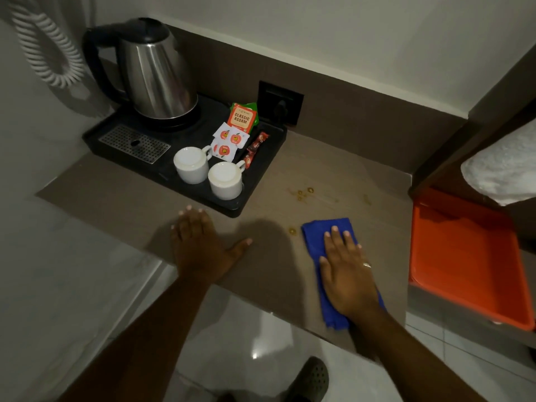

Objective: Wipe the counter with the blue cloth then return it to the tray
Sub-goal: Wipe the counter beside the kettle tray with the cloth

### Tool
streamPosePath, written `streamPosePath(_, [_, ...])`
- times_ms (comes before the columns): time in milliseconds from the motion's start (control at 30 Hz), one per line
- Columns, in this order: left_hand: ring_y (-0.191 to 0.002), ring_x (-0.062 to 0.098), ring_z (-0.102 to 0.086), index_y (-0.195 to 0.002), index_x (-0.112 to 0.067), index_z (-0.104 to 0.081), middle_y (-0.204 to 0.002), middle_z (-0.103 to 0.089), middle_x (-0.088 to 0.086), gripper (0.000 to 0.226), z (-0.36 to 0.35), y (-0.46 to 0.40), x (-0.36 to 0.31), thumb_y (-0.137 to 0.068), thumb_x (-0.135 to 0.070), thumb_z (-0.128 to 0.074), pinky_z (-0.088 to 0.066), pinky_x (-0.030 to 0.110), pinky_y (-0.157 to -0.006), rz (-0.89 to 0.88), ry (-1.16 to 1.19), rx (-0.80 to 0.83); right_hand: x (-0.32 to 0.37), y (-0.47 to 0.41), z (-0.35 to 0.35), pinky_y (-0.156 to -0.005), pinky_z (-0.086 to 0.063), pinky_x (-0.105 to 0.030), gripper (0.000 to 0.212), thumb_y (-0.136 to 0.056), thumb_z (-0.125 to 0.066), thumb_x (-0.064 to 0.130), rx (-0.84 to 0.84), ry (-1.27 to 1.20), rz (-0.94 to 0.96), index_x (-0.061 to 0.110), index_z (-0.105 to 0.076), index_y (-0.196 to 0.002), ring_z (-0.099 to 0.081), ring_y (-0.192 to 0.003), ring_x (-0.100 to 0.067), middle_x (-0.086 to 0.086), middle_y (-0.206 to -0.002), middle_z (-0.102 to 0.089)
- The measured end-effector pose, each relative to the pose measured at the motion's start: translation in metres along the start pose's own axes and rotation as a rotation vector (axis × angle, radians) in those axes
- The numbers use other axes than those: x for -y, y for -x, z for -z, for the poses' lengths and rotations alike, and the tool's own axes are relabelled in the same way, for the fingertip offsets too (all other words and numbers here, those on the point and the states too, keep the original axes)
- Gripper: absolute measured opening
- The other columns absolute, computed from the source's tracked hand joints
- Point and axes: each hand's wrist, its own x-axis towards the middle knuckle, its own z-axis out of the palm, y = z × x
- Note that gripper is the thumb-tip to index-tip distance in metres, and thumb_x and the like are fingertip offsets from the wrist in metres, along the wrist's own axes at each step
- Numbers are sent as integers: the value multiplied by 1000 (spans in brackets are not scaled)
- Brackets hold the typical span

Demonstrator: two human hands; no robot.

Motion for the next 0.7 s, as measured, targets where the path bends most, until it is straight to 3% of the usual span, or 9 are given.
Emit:
streamPosePath(167, [-147,46,-13,-151,1,-16,-159,-17,30,141,9,-14,43,-56,-103,-19,-15,62,-118,22,-20,-56,-31,-4,14,-120,-5,-49,59,-99,-22,41,-53,0,-234,15,-8,-151,0,-148,-23,-6,-161,-6])
streamPosePath(300, [-146,48,-13,-150,-1,-15,-159,-16,29,142,5,-18,39,-54,-104,-21,-15,64,-115,42,-3,-44,19,-34,3,-119,-8,-53,60,-100,-23,37,-84,29,-478,8,-8,-151,-1,-148,-33,-13,-162,-6])
streamPosePath(367, [-147,48,-9,-151,-1,-13,-160,-12,29,143,4,-22,36,-53,-104,-22,-11,65,-116,75,20,-40,51,-42,-8,-120,-4,-50,61,-100,-20,38,-77,26,-427,9,-6,-151,1,-148,-31,-12,-162,-3])
streamPosePath(433, [-147,50,-8,-151,0,-14,-160,-12,29,142,4,-24,32,-54,-103,-22,-11,65,-116,106,51,-54,68,-33,-20,-119,1,-45,62,-99,-16,44,-53,48,-253,14,-2,-152,5,-148,-26,-6,-162,2])
streamPosePath(533, [-146,51,-10,-150,0,-16,-160,-14,29,141,6,-25,31,-54,-103,-15,-12,67,-115,92,47,-58,40,-6,-17,-119,0,-42,62,-96,-11,51,14,37,-15,22,0,-150,7,-147,-15,5,-159,4])
streamPosePath(600, [-146,51,-10,-151,-1,-15,-160,-14,29,142,7,-24,33,-53,-104,-11,-12,67,-115,78,59,-52,6,2,-6,-119,-3,-44,61,-96,-14,52,0,14,-24,25,-5,-150,3,-146,-13,5,-159,-1])
streamPosePath(700, [-146,51,-9,-151,0,-16,-160,-14,31,138,7,-23,32,-57,-101,-15,-10,68,-115,70,66,-67,-20,-11,5,-120,-4,-51,60,-99,-21,44,-45,35,-218,18,-6,-150,4,-147,-21,-4,-162,-4])
